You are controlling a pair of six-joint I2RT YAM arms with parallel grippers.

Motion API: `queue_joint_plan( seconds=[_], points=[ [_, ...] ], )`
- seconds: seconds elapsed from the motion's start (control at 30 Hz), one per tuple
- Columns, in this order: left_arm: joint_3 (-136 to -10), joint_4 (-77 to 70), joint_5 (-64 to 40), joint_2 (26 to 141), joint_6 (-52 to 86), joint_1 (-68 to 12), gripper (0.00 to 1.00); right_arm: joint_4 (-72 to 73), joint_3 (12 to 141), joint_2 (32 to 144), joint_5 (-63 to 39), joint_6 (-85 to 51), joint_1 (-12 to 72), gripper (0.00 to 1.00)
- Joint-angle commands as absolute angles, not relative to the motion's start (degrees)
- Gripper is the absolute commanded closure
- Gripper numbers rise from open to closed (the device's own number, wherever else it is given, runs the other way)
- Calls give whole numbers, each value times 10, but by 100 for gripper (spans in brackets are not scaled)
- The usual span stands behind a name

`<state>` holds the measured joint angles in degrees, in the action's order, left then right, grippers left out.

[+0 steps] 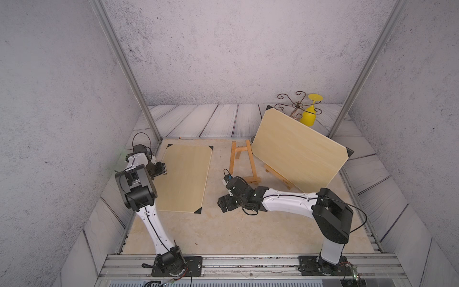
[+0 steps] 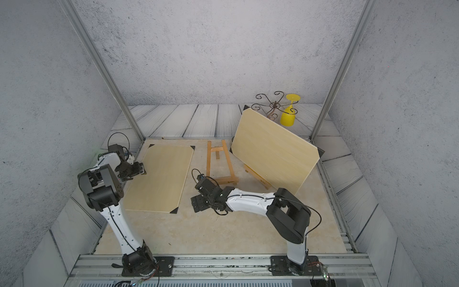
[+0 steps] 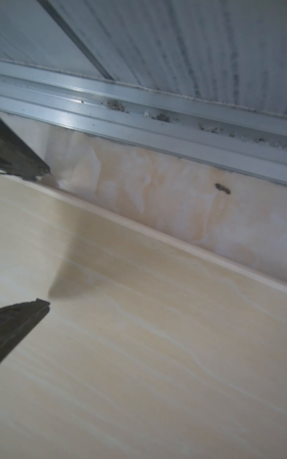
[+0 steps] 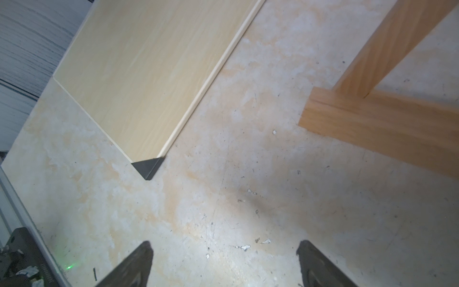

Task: Assemble the easel
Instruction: Adjust the drawing board at the center of the board.

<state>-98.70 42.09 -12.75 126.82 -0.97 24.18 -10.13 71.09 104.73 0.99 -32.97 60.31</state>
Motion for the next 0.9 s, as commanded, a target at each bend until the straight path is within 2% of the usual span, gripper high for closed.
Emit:
queue_joint_plan(
  seconds=[0.0,0.47,0.87],
  points=[
    [-977,457,-165,1269,0,243,20,-120,727,1060,-4,-332,606,8],
    [-807,435,-179,1150,46,198,19,-149,723,1057,-64,-389,606,7],
    [-798,411,-123,1120,101,208,19,-227,855,1164,-18,-453,608,5]
  ],
)
